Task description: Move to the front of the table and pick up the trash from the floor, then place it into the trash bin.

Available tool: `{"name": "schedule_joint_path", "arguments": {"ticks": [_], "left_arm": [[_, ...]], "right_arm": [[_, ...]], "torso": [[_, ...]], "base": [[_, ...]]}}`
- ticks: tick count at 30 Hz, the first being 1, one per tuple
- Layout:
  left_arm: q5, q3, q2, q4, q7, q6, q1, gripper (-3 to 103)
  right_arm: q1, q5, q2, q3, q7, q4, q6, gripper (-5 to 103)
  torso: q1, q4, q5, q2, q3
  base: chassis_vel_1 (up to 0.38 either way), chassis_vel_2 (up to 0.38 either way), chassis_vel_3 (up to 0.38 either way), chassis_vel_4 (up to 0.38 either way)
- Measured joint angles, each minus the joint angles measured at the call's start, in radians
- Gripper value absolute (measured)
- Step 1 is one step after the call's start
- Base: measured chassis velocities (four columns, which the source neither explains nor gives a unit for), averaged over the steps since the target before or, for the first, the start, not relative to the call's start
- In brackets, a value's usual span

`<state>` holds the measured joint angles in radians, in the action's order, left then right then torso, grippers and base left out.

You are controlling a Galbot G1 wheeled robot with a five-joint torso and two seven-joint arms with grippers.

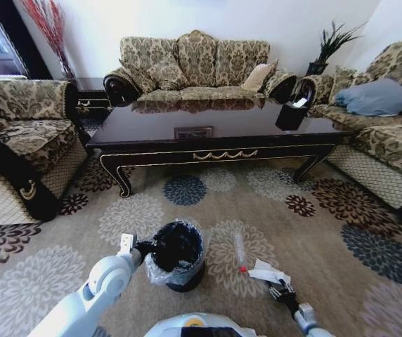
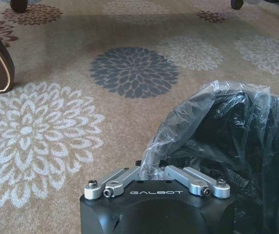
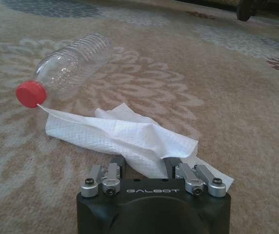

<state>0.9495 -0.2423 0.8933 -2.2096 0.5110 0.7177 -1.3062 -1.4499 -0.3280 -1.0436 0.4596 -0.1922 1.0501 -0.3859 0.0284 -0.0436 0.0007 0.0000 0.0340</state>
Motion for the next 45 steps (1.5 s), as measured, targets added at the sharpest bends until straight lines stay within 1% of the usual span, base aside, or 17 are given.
{"name": "schedule_joint_path", "arguments": {"ticks": [2, 4, 6, 7, 8, 11, 13, 15, 24, 30, 34, 36, 39, 40, 42, 44, 45], "left_arm": [[0.000, 0.002, 0.000, -0.001, 0.000, 0.000, 0.000, 3], [0.000, 0.002, 0.001, -0.001, 0.000, 0.000, 0.000, 3], [0.000, 0.004, 0.002, -0.001, 0.000, 0.000, -0.001, 3], [0.000, 0.004, 0.003, -0.001, 0.000, 0.000, -0.001, 3], [0.000, 0.004, 0.003, -0.001, 0.000, 0.000, -0.001, 3], [0.000, 0.004, 0.004, -0.007, 0.001, 0.000, -0.002, 3], [0.000, 0.004, 0.004, -0.008, 0.001, 0.000, -0.002, 3], [-0.001, 0.005, 0.006, -0.010, 0.001, 0.000, -0.003, 3], [-0.002, 0.016, 0.006, -0.013, 0.004, 0.000, 0.004, 3], [-0.003, 0.023, 0.005, -0.016, 0.010, 0.004, 0.005, 3], [0.001, 0.028, -0.003, -0.019, 0.018, 0.011, 0.013, 3], [0.010, 0.032, -0.010, -0.026, 0.023, 0.015, 0.025, 3], [0.040, 0.031, -0.012, -0.035, 0.045, 0.016, 0.034, 3], [0.040, 0.031, -0.012, -0.035, 0.045, 0.016, 0.034, 3], [0.074, 0.036, -0.014, -0.036, 0.068, 0.017, 0.053, 3], [0.095, 0.057, -0.026, -0.028, 0.074, 0.017, 0.089, 3], [0.095, 0.057, -0.026, -0.028, 0.074, 0.017, 0.089, 3]], "right_arm": [[-0.002, -0.007, 0.005, 0.005, 0.004, 0.006, 0.002, 40], [-0.004, -0.010, 0.007, 0.009, 0.006, 0.009, 0.003, 40], [-0.010, -0.016, 0.010, 0.012, 0.009, 0.018, 0.005, 29], [-0.012, -0.016, 0.011, 0.013, 0.009, 0.021, 0.005, 24], [-0.012, -0.016, 0.011, 0.013, 0.009, 0.021, 0.005, 24], [-0.019, -0.017, 0.014, 0.017, 0.010, 0.039, 0.005, 8], [-0.021, -0.018, 0.015, 0.017, 0.010, 0.044, 0.005, 8], [-0.031, -0.021, 0.018, 0.021, 0.011, 0.064, 0.005, 1], [-0.076, -0.050, 0.037, 0.038, 0.014, 0.159, 0.006, 0], [-0.139, -0.086, 0.062, 0.057, 0.020, 0.278, 0.006, 0], [-0.168, -0.102, 0.072, 0.069, 0.025, 0.340, 0.007, 0], [-0.198, -0.115, 0.081, 0.081, 0.029, 0.401, 0.009, 0], [-0.227, -0.127, 0.096, 0.094, 0.030, 0.488, 0.016, 0], [-0.227, -0.127, 0.096, 0.094, 0.030, 0.488, 0.016, 0], [-0.253, -0.133, 0.102, 0.106, 0.033, 0.554, 0.020, 0], [-0.282, -0.133, 0.104, 0.126, 0.042, 0.630, 0.022, 0], [-0.282, -0.133, 0.104, 0.126, 0.042, 0.630, 0.022, 0]], "torso": [[0.000, 0.0000, -0.0006, 0.000, 0.000], [0.000, -0.0002, -0.0011, 0.000, 0.000], [0.000, -0.0009, -0.0011, 0.000, 0.000], [0.000, -0.0009, -0.0010, 0.000, 0.000], [0.000, -0.0009, -0.0010, 0.000, 0.000], [0.000, -0.0007, -0.0009, 0.000, 0.000], [0.000, -0.0006, -0.0008, 0.000, 0.000], [0.000, -0.0006, -0.0008, 0.000, 0.000], [0.000, -0.0005, -0.0007, 0.000, 0.000], [0.000, -0.0006, -0.0007, 0.000, 0.000], [0.000, -0.0002, -0.0007, 0.000, 0.000], [0.000, -0.0009, -0.0007, 0.000, 0.000], [0.000, -0.0001, -0.0006, 0.000, 0.000], [0.000, -0.0001, -0.0006, 0.000, 0.000], [0.000, -0.0002, -0.0007, 0.000, 0.000], [0.000, -0.0006, -0.0007, 0.000, 0.000], [0.000, -0.0006, -0.0007, 0.000, 0.000]], "base": [[0.000, 0.000, 0.000, 0.000], [0.000, 0.000, 0.000, 0.000], [0.000, 0.000, 0.000, 0.000], [0.000, 0.000, 0.000, 0.000], [0.000, 0.000, 0.000, 0.000], [0.000, 0.000, 0.000, 0.000], [0.000, 0.000, 0.000, 0.000], [0.000, 0.000, 0.000, 0.000], [0.000, 0.000, 0.000, 0.000], [0.000, 0.000, 0.000, 0.000], [0.000, 0.000, 0.000, 0.000], [0.000, 0.000, 0.000, 0.000], [0.000, 0.000, 0.000, 0.000], [0.000, 0.000, 0.000, 0.000], [0.000, 0.000, 0.000, 0.000], [0.000, 0.000, 0.000, 0.000], [0.000, 0.000, 0.000, 0.000]]}}
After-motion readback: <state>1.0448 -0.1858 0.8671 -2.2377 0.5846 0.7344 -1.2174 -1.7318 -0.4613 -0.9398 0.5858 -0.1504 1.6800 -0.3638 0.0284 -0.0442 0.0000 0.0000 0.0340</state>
